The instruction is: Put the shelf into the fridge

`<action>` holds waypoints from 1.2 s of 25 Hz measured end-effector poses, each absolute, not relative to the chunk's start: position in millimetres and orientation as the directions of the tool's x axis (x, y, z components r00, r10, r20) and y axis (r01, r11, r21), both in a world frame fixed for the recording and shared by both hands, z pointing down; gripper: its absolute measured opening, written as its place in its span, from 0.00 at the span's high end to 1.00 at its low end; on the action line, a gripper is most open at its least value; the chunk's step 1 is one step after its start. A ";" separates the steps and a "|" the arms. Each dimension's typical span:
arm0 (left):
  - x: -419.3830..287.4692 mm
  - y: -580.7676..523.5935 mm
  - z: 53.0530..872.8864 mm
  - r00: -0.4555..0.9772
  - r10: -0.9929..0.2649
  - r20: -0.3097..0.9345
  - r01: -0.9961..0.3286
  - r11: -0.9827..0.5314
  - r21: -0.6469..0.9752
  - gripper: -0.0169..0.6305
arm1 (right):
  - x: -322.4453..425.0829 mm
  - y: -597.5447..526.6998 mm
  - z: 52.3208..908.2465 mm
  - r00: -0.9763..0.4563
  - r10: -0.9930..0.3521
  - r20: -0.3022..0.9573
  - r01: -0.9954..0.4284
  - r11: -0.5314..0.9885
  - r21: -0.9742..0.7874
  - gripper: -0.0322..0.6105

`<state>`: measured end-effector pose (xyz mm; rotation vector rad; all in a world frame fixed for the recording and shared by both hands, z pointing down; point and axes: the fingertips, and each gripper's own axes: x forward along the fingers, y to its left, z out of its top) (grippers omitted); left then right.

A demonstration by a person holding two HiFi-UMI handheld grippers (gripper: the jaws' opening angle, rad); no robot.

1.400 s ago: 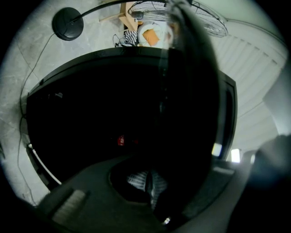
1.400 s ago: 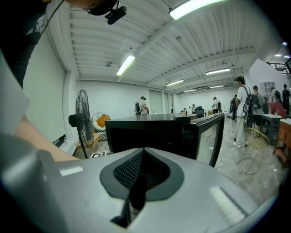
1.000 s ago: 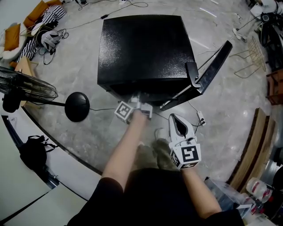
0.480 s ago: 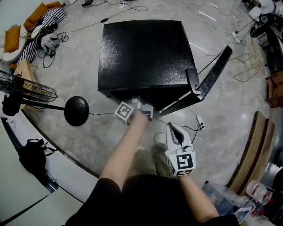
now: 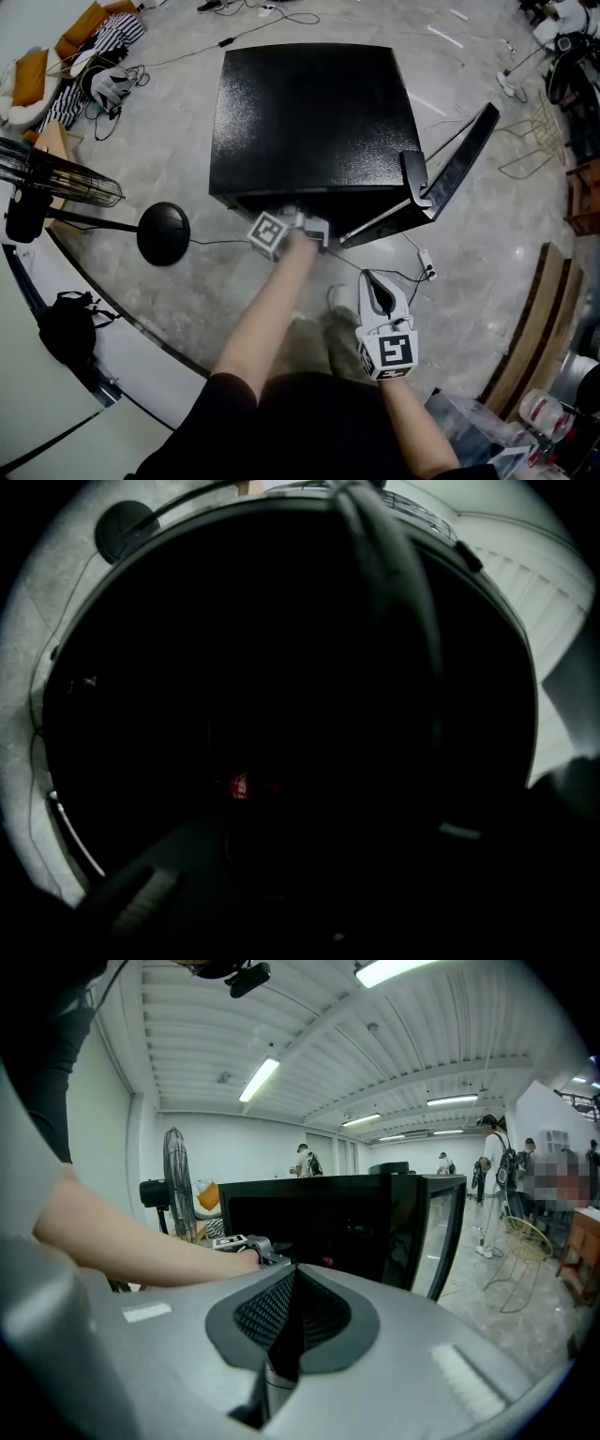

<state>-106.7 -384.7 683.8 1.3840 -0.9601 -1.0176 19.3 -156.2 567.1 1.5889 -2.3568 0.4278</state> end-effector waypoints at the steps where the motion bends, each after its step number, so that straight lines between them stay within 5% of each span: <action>1: -107.0 -386.4 683.2 0.299 -0.953 -0.055 0.001 -0.057 0.998 0.95 | 21.8 -154.1 570.5 -0.359 -0.850 0.385 -0.932 0.350 -0.096 0.95; 30: -102.8 -417.9 677.5 0.324 -0.945 -0.038 -0.003 -0.041 0.999 0.94 | 50.2 -138.4 591.9 -0.311 -0.851 0.424 -0.950 0.290 -0.115 0.95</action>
